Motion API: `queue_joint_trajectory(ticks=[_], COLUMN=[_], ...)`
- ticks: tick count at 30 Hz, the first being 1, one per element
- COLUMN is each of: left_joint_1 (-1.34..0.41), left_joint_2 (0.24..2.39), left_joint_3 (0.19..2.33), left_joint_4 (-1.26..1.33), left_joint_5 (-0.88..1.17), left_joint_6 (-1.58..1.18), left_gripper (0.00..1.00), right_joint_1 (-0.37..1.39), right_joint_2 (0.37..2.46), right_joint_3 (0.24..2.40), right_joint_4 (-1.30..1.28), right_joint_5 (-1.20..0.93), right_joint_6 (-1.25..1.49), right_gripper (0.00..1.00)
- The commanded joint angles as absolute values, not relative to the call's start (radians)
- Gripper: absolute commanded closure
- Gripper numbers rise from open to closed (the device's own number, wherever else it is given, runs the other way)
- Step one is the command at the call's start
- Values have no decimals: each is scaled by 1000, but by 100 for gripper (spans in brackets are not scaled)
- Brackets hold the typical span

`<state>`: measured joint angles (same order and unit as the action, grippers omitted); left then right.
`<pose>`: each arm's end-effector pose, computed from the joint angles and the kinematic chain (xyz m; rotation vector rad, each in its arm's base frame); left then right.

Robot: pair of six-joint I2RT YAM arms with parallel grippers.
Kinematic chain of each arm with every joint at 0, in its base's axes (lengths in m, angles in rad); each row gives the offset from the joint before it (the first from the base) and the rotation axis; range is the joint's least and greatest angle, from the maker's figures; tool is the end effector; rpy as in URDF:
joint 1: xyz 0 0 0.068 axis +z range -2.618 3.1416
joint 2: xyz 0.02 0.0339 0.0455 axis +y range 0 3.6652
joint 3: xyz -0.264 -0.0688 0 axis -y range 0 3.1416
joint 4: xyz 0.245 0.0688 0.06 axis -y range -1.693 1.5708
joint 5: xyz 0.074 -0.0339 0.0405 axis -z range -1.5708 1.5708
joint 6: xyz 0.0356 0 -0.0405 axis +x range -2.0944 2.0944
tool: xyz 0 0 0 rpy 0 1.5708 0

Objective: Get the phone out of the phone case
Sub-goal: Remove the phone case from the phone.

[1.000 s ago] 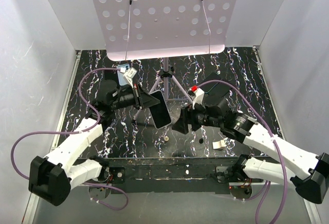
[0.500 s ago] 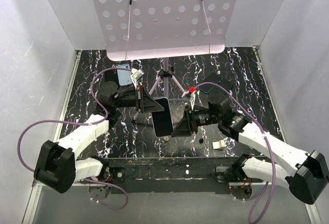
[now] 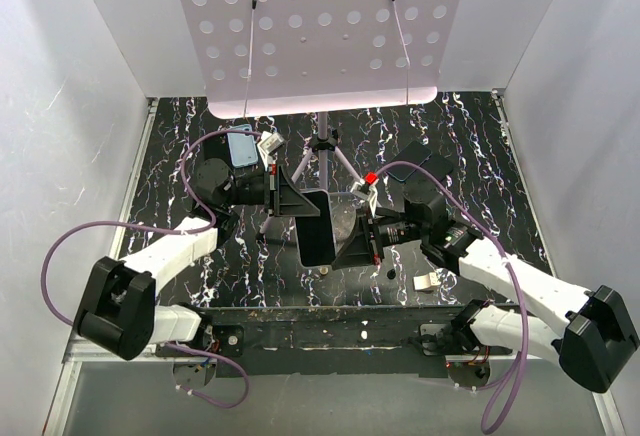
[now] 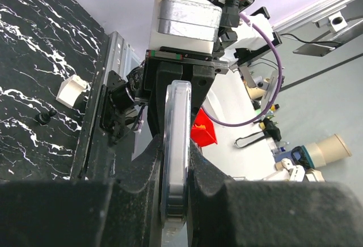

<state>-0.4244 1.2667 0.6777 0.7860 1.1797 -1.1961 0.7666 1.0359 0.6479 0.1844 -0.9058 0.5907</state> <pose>0.2269 -0.1386 0.2963 0.5633 1.8297 -1.9945 0.1454 0.1790 0.2841 -0.9263 1.8446 1.7081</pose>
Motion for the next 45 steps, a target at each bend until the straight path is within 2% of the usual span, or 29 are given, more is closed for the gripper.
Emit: queue_joint_trajectory(ticks=[1,4,7,10,15,17,21,24,27,28,31,35,39,45], left_joint_1=[-422,-423,-423,-425,-428,-428,-428,-428,-428,-428,-426,-428,-425,-425], left_joint_2=[1284,1311,1339,1376,1408,1401,1378,1347,1303,1270,1156,1036,1028,1077], left_joint_3=[681,681,667,654,626,614,601,600,603,600,586,591,617,584], left_joint_4=[951,1046,1179,1339,1489,1488,1473,1445,1347,1275,997,727,681,888], left_joint_5=[1209,1226,1223,1210,1177,1166,1157,1121,1088,1068,970,855,853,862], left_joint_6=[-1353,-1440,-1552,-1673,-1804,-1805,-1801,-1772,-1680,-1619,-1403,-1207,-1204,-1374], left_gripper=[100,100,100,100,100,100,100,100,100,100,100,100,100,100], right_joint_1=[778,798,895,998,1068,1086,1118,1120,1114,1109,1065,983,946,946], right_joint_2=[1035,1009,985,1050,1137,1147,1143,1121,1097,1085,1000,873,871,988], right_joint_3=[661,679,747,889,1015,1025,1032,1014,986,971,855,703,692,765], right_joint_4=[252,242,129,-61,-112,-103,-92,-115,-191,-207,-161,93,236,291], right_joint_5=[-898,-870,-743,-609,-412,-272,149,293,218,162,-88,-392,-589,-696], right_joint_6=[496,424,258,112,26,14,53,164,294,336,440,586,637,629], right_gripper=[99,99,99,99,99,99,99,99,99,96,72,48,47,50])
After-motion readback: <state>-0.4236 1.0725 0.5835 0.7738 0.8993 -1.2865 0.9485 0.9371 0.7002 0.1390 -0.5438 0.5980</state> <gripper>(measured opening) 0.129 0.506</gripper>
